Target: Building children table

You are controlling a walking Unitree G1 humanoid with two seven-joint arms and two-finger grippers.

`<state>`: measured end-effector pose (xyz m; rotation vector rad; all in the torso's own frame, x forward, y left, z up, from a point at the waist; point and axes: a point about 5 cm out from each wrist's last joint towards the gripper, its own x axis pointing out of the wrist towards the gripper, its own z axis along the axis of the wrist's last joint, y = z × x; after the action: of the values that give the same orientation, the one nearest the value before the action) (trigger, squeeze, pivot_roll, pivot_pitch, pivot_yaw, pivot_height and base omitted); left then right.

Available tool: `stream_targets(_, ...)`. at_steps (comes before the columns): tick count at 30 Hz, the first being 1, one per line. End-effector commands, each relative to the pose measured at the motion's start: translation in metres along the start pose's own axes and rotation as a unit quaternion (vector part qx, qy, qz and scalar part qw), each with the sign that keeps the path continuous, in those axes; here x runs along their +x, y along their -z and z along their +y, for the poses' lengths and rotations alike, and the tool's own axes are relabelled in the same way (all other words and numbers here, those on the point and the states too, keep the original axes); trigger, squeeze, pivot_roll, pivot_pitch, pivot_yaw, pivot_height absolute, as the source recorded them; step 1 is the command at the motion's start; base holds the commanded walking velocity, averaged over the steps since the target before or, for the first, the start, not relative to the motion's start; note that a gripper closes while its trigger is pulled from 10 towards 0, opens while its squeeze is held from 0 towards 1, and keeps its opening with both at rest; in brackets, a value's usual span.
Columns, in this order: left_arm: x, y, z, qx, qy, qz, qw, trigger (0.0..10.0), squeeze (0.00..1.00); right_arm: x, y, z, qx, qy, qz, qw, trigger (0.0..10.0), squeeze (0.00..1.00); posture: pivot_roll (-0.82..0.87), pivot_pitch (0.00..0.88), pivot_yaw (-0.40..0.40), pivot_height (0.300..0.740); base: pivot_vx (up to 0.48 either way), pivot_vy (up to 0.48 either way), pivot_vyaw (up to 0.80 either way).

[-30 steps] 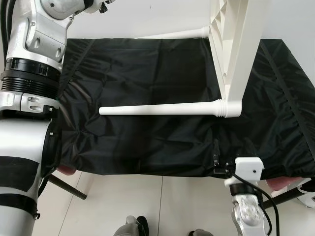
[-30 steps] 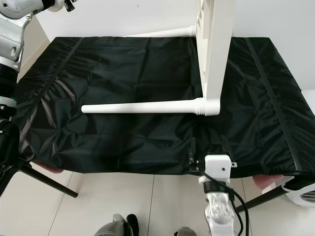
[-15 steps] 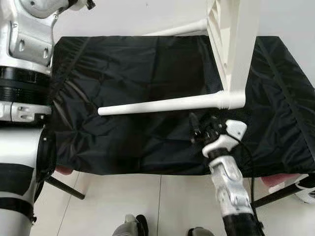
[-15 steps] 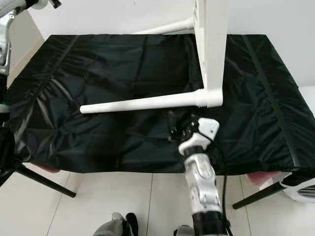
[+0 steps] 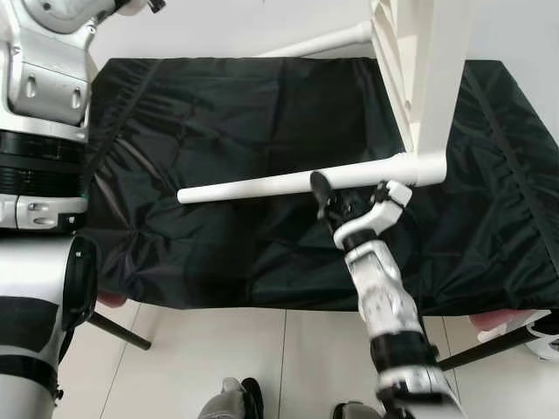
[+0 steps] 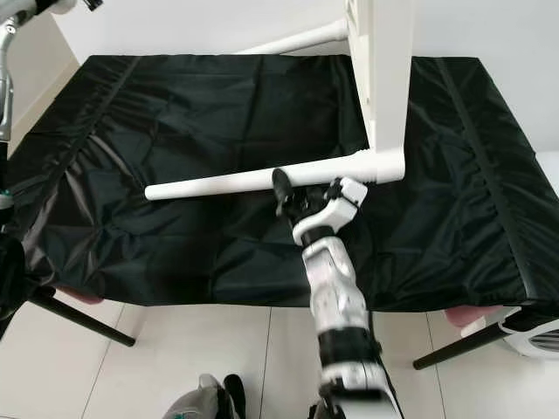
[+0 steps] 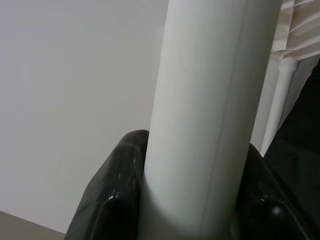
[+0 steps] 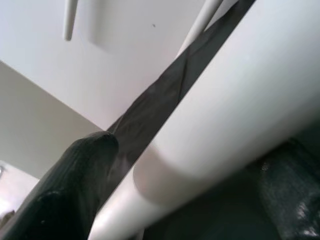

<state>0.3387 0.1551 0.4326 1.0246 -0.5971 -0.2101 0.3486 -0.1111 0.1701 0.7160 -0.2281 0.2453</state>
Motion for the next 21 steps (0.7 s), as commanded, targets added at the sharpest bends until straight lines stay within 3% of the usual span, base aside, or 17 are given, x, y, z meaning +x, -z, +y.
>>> stream_targets(1,-0.009,0.008,0.016,-0.103,-0.052,-0.012,0.993,10.0,0.00,0.009,-0.006,0.011,0.009,-0.012,-0.022,1.000,10.0,0.00,0.01,0.078,0.031,0.740,0.000,0.000,0.00)
stream_targets(5,-0.009,0.006,0.011,-0.094,-0.033,-0.014,0.995,10.0,0.00,0.031,-0.021,0.014,0.038,0.008,-0.058,0.998,10.0,0.00,0.01,0.078,0.036,0.740,0.000,0.000,0.00)
stream_targets(10,-0.009,0.005,0.009,-0.089,-0.025,-0.013,0.996,10.0,0.00,0.041,-0.026,0.018,0.060,0.013,-0.073,0.995,10.0,0.00,0.02,0.077,0.037,0.740,0.000,0.000,0.00)
stream_targets(11,-0.010,0.005,0.007,-0.088,-0.020,-0.013,0.996,10.0,0.00,0.043,-0.029,0.020,0.085,0.014,-0.081,0.993,0.0,0.00,0.02,0.077,0.034,0.740,0.000,0.000,0.00)
stream_targets(17,-0.012,0.007,-0.001,-0.088,-0.001,-0.010,0.996,10.0,0.00,0.043,-0.040,0.019,0.100,0.024,-0.121,0.987,0.0,0.00,0.02,0.080,0.029,0.740,0.000,0.000,0.00)
stream_targets(21,-0.016,0.014,-0.008,-0.097,0.003,0.000,0.995,10.0,0.00,0.035,-0.058,0.014,0.069,0.022,-0.159,0.985,0.0,0.00,0.00,0.081,0.032,0.740,0.000,0.000,0.00)
